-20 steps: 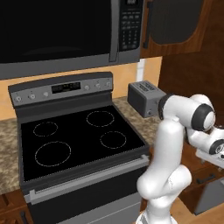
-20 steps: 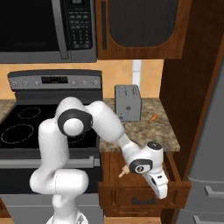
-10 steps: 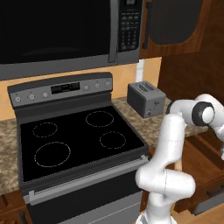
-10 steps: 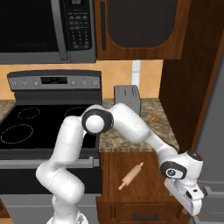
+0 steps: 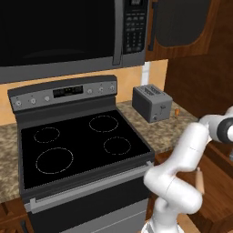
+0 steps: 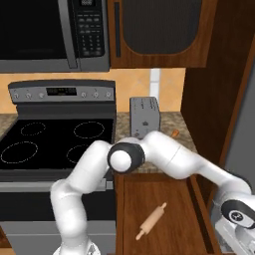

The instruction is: Pick the rolling pin from the drawer and place it on the counter.

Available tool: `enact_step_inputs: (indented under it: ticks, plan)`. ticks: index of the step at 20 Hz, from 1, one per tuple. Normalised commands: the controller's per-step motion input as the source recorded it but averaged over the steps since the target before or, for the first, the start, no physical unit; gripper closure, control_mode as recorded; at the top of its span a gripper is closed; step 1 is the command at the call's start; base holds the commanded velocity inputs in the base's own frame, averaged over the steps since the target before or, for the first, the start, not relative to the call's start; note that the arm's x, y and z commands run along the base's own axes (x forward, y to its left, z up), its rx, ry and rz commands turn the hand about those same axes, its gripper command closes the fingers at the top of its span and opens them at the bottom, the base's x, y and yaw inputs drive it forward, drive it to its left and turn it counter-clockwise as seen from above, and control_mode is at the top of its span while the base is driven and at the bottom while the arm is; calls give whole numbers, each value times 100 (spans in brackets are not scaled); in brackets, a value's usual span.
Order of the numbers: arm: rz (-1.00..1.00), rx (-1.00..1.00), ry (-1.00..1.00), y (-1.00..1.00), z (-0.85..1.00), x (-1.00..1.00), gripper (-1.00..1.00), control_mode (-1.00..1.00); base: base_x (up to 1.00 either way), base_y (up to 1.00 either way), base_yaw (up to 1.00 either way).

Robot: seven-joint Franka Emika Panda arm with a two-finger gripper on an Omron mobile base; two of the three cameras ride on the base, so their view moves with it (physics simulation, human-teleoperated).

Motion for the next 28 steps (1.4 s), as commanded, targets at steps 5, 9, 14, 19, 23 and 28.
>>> enact_step_inputs:
  ticks: [5,9,14,19,23,28]
  plan:
    - [3,-1,-6,100,82,4,-100,-100,0,0,0]
    - [11,-8,-9,100,7,5,-100,-100,0,0,0]
    - [6,-11,-13,100,0,38,-100,-100,0,0,0]
    - [7,-6,-10,84,-5,96,-100,-100,0,0,0]
    - [12,-25,18,100,-57,66,-100,-100,0,0,0]
    - [9,-19,29,54,-65,32,-100,-100,0,0,0]
